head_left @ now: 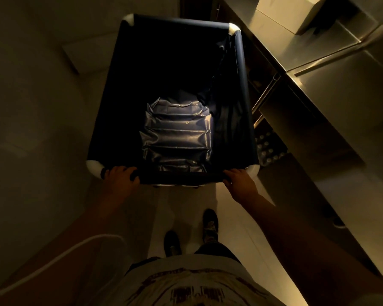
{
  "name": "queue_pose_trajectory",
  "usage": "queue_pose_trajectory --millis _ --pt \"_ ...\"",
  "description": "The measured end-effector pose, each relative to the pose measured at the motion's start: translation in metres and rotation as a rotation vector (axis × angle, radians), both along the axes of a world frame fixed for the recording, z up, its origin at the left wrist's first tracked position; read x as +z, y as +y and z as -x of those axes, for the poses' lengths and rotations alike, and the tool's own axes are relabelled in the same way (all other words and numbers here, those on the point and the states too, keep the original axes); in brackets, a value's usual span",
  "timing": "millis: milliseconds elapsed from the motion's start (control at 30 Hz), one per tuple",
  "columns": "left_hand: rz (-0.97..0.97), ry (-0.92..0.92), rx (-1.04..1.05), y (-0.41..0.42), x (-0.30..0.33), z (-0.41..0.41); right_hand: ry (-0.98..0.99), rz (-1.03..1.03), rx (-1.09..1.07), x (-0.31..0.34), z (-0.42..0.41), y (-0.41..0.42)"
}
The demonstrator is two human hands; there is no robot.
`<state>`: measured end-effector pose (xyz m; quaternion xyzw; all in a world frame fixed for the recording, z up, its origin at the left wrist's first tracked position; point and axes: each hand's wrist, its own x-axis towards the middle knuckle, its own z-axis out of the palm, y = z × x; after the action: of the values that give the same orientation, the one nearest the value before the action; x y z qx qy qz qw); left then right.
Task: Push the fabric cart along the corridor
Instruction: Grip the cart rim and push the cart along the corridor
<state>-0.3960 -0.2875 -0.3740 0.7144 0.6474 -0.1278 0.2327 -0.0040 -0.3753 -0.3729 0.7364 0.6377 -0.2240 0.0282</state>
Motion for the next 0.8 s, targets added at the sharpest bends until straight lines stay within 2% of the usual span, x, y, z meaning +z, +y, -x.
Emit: queue_pose_trajectory --millis 233,533,633,800 --pt "-0.008 -0.001 -0.062 -0.019 0.006 0.008 0.030 -0.011 -0.043 -0.002 0.012 -0.032" --pt "0.008 -0.073 -0.024 -0.069 0.027 0.007 0.027 -0.034 -0.002 -0.006 0.016 -0.072" --pt "-0.055 -0.054 0.043 -0.093 0.023 0.011 0.031 -0.044 0.017 -0.008 0.015 -0.088" --pt "-0.150 -0.150 -0.035 -0.124 0.000 0.016 0.053 -0.078 0.049 -0.012 0.015 -0.115"
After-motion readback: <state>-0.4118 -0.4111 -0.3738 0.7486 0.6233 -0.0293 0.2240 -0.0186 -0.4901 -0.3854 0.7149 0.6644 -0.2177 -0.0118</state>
